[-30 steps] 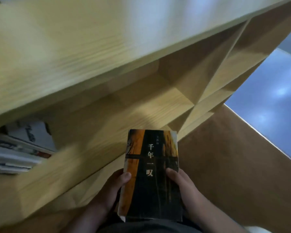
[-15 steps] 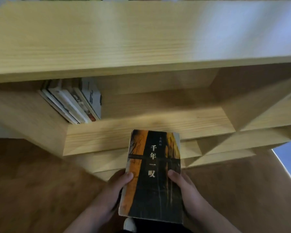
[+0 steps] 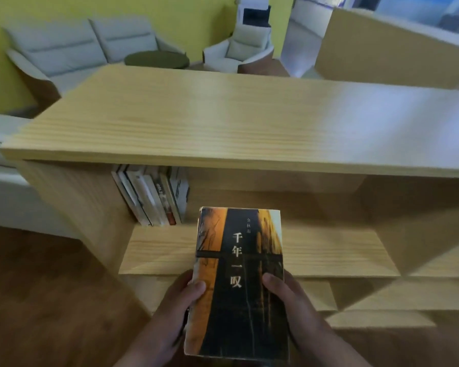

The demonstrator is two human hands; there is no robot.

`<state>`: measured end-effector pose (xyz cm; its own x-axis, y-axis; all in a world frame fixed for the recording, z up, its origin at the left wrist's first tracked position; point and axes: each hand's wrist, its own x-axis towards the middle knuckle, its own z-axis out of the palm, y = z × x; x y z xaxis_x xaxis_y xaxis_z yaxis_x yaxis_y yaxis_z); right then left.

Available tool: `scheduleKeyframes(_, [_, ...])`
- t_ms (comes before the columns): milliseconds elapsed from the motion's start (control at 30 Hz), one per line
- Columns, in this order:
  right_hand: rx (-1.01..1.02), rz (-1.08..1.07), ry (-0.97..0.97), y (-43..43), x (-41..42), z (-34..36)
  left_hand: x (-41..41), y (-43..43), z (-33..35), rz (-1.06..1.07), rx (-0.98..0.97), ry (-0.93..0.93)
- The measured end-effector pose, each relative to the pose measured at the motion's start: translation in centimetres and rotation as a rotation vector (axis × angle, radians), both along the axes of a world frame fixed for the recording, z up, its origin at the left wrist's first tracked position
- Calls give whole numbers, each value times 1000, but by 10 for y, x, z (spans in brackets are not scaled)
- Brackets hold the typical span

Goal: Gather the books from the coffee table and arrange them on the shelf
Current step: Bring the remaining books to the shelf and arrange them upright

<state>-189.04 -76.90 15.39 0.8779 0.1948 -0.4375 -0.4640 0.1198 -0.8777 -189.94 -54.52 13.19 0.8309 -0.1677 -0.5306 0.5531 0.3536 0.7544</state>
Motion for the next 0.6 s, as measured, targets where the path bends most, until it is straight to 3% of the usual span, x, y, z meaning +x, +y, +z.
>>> scheduleKeyframes(233, [-41,81,-165,-18,90,-22,73,-22,-25,180,69,-192])
scheduleKeyframes(600, [-55,122,-417,-39,169,-81,134,-44,-71,266,185,-507])
